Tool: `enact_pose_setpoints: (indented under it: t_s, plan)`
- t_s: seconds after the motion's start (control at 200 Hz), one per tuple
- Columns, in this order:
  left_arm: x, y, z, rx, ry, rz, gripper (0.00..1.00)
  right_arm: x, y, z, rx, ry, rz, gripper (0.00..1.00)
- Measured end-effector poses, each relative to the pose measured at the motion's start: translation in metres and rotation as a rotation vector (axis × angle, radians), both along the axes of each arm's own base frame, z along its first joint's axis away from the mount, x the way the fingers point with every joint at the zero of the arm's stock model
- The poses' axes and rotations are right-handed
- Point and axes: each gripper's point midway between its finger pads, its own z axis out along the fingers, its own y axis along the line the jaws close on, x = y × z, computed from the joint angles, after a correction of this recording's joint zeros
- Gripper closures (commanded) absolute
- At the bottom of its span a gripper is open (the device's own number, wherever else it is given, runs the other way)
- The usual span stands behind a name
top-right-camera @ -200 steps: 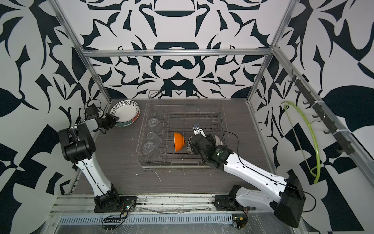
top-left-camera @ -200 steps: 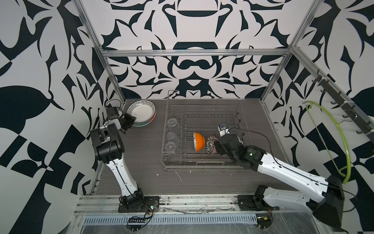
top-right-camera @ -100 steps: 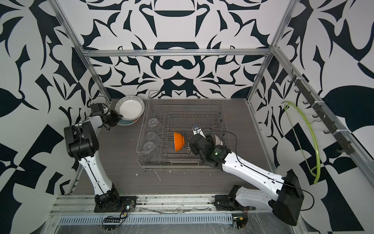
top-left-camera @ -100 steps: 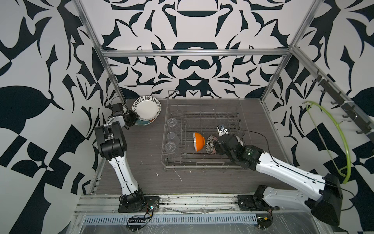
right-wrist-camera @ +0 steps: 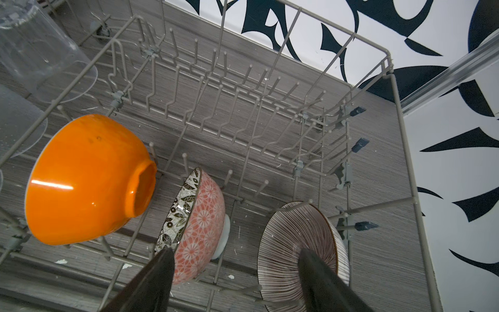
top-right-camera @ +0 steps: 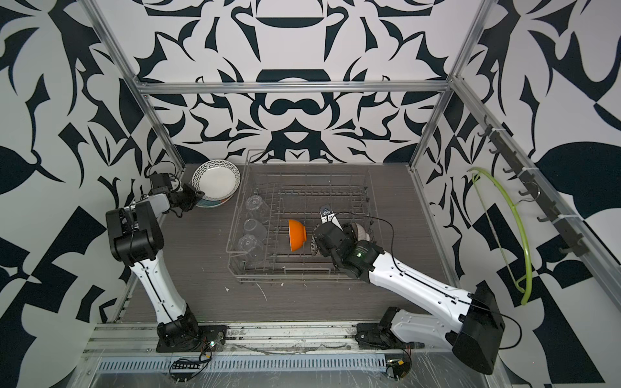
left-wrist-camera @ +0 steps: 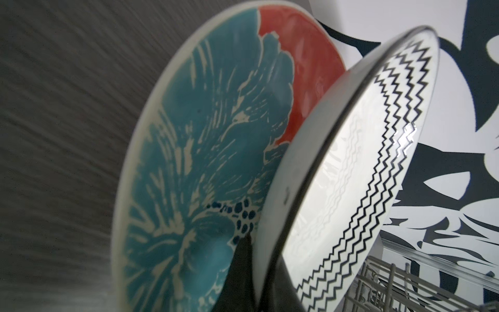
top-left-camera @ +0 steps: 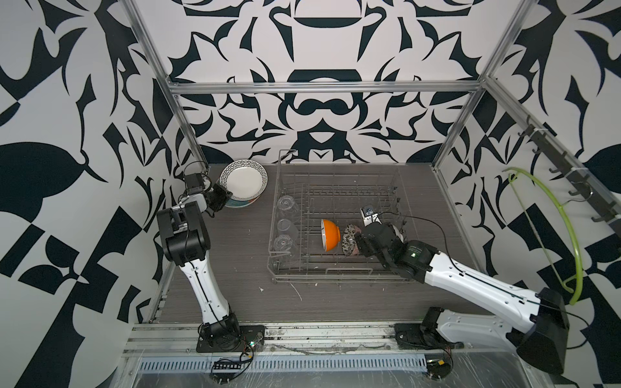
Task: Load bowls into a dish rack
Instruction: Pick up the distractor from the corner of the board.
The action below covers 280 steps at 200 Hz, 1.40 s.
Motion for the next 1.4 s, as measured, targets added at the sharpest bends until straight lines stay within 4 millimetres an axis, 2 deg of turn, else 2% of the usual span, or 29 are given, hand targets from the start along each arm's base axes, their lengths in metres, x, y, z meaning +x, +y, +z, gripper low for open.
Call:
enact_pose_setpoints:
  t_s: [0.165, 0.29, 0.64, 0.86, 1.0, 1.27, 1.4]
  plan:
    - [-0.013, -0.009, 0.002, -0.039, 0.002, -0.016, 1.00, 0.001, -0.001, 0.001, -0.004, -0.005, -0.006, 0.22]
    - [-0.023, -0.014, 0.014, -0.037, 0.012, -0.019, 1.00, 0.001, -0.002, 0.001, -0.005, -0.007, -0.008, 0.22]
    - [-0.038, -0.015, 0.113, 0.053, -0.137, -0.016, 1.00, 0.001, -0.002, 0.001, -0.005, -0.007, -0.008, 0.22]
    - [-0.050, -0.016, 0.134, 0.070, -0.149, -0.005, 1.00, 0.001, -0.002, 0.001, -0.005, -0.007, -0.008, 0.22]
    - [-0.065, -0.020, 0.150, 0.070, -0.154, 0.006, 1.00, 0.001, -0.001, 0.001, -0.004, -0.007, -0.008, 0.22]
    - [-0.082, -0.038, 0.211, 0.040, -0.235, -0.018, 1.00, 0.000, 0.002, 0.001, 0.010, -0.001, 0.005, 0.21]
    - [-0.092, -0.065, 0.235, 0.038, -0.280, -0.063, 1.00, 0.000, 0.006, 0.003, 0.025, 0.001, 0.018, 0.17]
